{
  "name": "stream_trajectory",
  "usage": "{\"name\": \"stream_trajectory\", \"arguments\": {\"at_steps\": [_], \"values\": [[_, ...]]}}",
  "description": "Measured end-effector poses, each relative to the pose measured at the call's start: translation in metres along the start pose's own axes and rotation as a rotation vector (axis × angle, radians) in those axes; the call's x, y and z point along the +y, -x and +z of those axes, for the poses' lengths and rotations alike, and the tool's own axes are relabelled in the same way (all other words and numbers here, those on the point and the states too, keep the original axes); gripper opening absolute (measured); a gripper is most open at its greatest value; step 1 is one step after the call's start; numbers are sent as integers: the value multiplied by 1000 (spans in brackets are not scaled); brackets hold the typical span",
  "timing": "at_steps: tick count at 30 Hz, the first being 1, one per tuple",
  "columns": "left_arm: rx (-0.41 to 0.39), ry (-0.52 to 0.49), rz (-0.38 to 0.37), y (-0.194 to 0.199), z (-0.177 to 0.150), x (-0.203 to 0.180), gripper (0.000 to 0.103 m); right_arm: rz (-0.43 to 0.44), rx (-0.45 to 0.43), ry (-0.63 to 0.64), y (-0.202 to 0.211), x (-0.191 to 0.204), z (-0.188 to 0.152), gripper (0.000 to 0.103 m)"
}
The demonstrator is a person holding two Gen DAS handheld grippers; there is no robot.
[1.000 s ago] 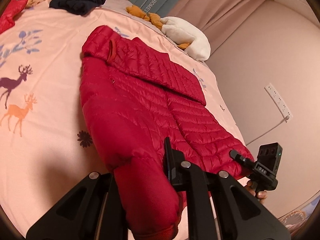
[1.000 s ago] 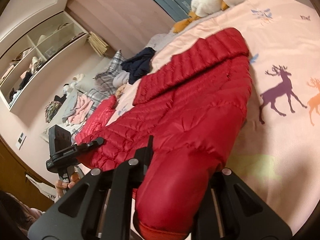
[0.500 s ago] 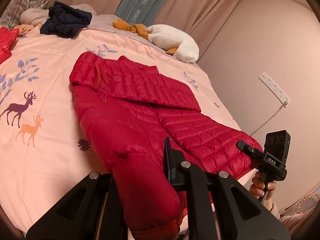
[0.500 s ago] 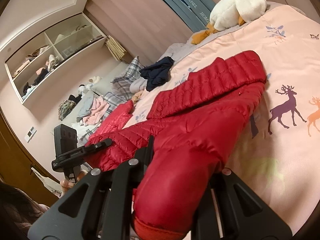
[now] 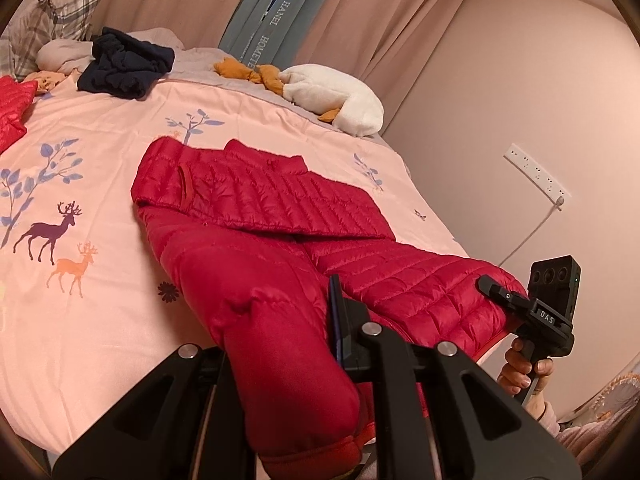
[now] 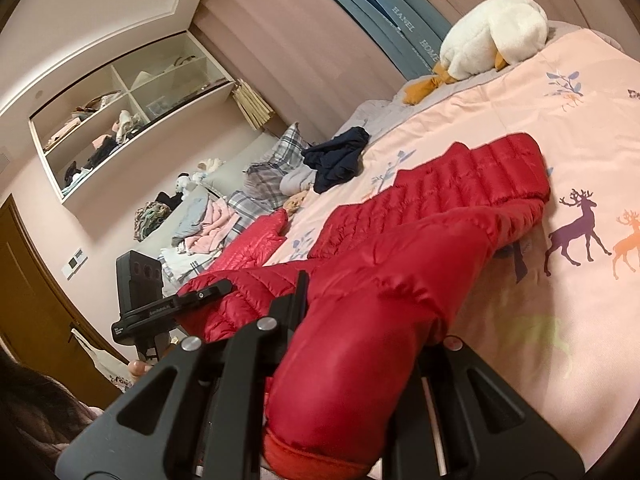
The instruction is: Fold large clothes
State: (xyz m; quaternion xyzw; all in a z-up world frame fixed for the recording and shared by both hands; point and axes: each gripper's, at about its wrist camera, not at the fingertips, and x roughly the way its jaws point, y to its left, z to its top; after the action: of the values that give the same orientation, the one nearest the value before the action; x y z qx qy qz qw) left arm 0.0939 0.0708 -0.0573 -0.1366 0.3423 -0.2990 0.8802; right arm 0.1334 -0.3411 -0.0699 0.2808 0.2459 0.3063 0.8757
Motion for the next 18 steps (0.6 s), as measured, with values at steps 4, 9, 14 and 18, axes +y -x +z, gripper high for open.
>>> {"name": "stream_trajectory", "arguments": {"at_steps": [4,9,14,18], "values": [[-18,-19,-3,3,6,-3,12,16,-16,19,9,9,0,13],[-46,-44,-9,6,16,-6,12,35,-33,45,20,20,2,13],[-70,-66,-14,6,25,-8,12,50,-46,65,26,27,4,13],[-86,-82,-15,7,29,-10,12,68,-59,80,32,31,5,13]]}}
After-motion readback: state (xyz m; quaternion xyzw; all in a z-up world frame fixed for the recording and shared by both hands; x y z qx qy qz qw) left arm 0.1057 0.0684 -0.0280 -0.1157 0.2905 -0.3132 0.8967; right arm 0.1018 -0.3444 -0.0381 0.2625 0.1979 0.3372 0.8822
